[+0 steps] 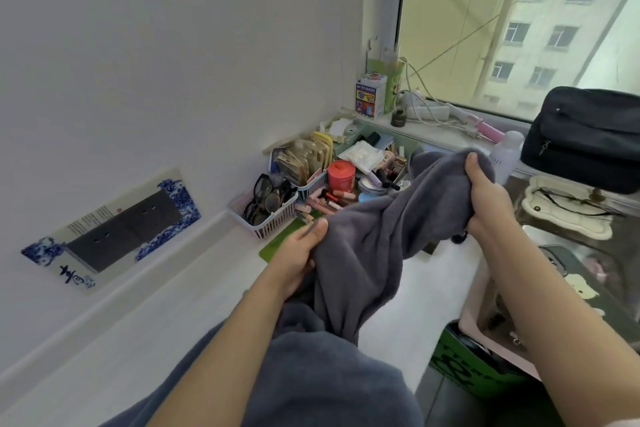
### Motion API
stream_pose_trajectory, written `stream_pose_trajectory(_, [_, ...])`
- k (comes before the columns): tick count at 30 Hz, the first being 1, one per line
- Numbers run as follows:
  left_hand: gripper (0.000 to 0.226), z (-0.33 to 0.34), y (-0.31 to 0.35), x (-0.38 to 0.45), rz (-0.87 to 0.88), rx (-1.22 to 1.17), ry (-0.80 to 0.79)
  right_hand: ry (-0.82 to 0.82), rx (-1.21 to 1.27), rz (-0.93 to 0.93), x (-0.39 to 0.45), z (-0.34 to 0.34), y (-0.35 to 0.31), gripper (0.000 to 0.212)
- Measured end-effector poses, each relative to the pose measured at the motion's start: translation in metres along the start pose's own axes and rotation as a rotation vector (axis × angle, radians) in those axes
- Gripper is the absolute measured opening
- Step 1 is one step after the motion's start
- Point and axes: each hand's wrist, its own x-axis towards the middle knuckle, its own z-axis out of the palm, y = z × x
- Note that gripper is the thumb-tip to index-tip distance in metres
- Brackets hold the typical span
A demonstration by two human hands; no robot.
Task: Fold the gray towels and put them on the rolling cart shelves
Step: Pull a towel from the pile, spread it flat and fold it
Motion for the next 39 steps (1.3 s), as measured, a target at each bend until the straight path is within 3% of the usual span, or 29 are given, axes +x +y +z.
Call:
stream_pose_trajectory(6, [0.046, 0.045, 0.071, 0.004, 0.134, -0.201, -0.071, -0.207, 0.111, 0.048, -0.018, 0.026, -0.016, 0.048])
stream_pose_trajectory(12, [0.040, 0.075, 0.108, 0.021, 0.267, -0.298, -0.068, -0.303, 0.151, -0.084, -0.030, 0.048, -0.024, 0.037])
stream_pose_trajectory(16, [0.026, 0.072, 0.078, 0.035, 0.212, -0.205, -0.006, -0.266, -0.065, -0.234, -0.026, 0.055, -0.010, 0.033])
stream_pose_trajectory(20, [0.047, 0.057, 0.025, 0.039, -0.114, 0.106, 0.024, -0.284, -0.500, -0.349, 0.003, 0.056, 0.048, 0.036])
stream_pose_trajectory(22, [0.056, 0.042, -0.003, 0.042, -0.247, 0.321, 0.041, -0.338, -0.780, -0.332, 0.025, 0.052, 0.088, 0.037])
stream_pose_trajectory(24, [0.060, 0.028, -0.022, 0.042, -0.270, 0.440, 0.046, -0.392, -0.987, -0.263, 0.038, 0.047, 0.123, 0.039])
stream_pose_trajectory(27, [0.056, 0.014, -0.030, 0.035, -0.245, 0.403, 0.080, -0.481, -1.075, -0.178, 0.036, 0.043, 0.152, 0.049])
stream_pose_trajectory(29, [0.052, -0.001, -0.035, 0.030, -0.197, 0.389, 0.158, -0.439, -1.021, -0.166, 0.025, 0.039, 0.158, 0.049])
stream_pose_trajectory(32, [0.049, -0.027, -0.050, 0.017, -0.137, 0.551, 0.268, -0.222, -0.922, -0.389, -0.003, 0.029, 0.168, 0.038])
stream_pose_trajectory(35, [0.031, -0.052, -0.069, -0.007, -0.132, 0.664, 0.337, -0.049, -0.849, -0.515, -0.039, 0.017, 0.189, 0.023])
stream_pose_trajectory(39, [0.042, -0.091, -0.101, -0.041, -0.187, 0.704, 0.369, -0.098, -0.904, -0.505, -0.072, 0.006, 0.225, 0.024])
